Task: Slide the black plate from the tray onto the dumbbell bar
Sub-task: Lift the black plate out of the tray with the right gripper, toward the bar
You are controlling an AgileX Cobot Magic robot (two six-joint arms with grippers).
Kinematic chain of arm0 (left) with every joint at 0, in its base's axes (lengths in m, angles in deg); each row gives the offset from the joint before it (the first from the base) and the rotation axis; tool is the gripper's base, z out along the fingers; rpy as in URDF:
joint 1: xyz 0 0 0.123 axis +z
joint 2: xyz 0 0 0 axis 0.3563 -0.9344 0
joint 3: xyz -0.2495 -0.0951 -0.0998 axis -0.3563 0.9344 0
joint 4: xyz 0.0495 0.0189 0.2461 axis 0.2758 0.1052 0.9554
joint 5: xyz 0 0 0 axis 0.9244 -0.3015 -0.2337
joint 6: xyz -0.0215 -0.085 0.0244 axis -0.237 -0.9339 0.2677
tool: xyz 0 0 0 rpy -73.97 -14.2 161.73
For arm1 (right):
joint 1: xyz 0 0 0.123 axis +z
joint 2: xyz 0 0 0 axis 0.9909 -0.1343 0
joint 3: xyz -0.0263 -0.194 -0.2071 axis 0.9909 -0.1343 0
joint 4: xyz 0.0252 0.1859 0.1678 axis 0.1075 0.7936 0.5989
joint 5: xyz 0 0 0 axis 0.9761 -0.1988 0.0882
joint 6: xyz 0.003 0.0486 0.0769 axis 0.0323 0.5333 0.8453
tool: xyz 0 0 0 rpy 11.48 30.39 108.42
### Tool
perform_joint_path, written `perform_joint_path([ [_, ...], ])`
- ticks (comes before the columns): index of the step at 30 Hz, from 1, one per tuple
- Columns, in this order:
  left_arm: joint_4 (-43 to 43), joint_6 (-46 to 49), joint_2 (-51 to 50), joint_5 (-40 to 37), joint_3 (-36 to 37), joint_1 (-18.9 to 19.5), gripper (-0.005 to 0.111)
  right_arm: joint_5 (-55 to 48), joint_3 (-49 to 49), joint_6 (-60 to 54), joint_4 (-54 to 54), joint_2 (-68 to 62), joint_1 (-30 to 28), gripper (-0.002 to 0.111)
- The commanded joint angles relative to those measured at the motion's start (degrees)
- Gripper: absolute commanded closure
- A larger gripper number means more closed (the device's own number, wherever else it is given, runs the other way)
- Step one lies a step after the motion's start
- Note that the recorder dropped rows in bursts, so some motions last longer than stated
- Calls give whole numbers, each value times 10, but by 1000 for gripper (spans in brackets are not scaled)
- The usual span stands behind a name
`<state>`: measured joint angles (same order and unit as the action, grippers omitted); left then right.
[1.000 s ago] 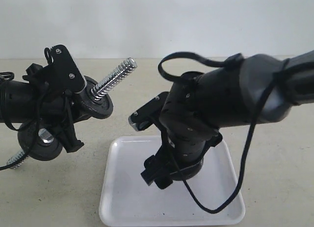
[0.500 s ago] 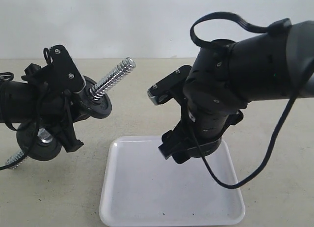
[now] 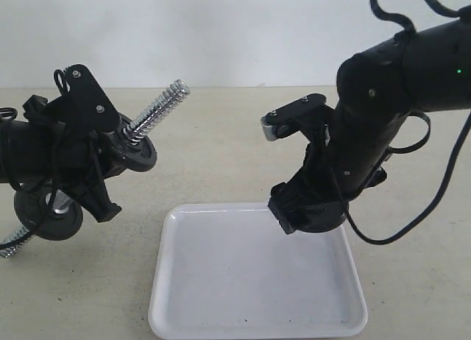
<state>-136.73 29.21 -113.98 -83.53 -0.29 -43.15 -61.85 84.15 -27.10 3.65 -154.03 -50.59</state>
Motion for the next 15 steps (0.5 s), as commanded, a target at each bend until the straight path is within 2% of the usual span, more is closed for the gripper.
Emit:
perform_joint_path([
  [1, -6, -7, 27, 29, -21, -1, 102, 9, 3, -120, 122, 13, -47, 107],
  [8, -6, -20, 27, 37, -21, -1, 102, -45, 3, -356, 376, 13, -120, 107],
  [15, -6, -21, 27, 35, -21, -1, 102, -131, 3, -534, 590, 13, -174, 107],
])
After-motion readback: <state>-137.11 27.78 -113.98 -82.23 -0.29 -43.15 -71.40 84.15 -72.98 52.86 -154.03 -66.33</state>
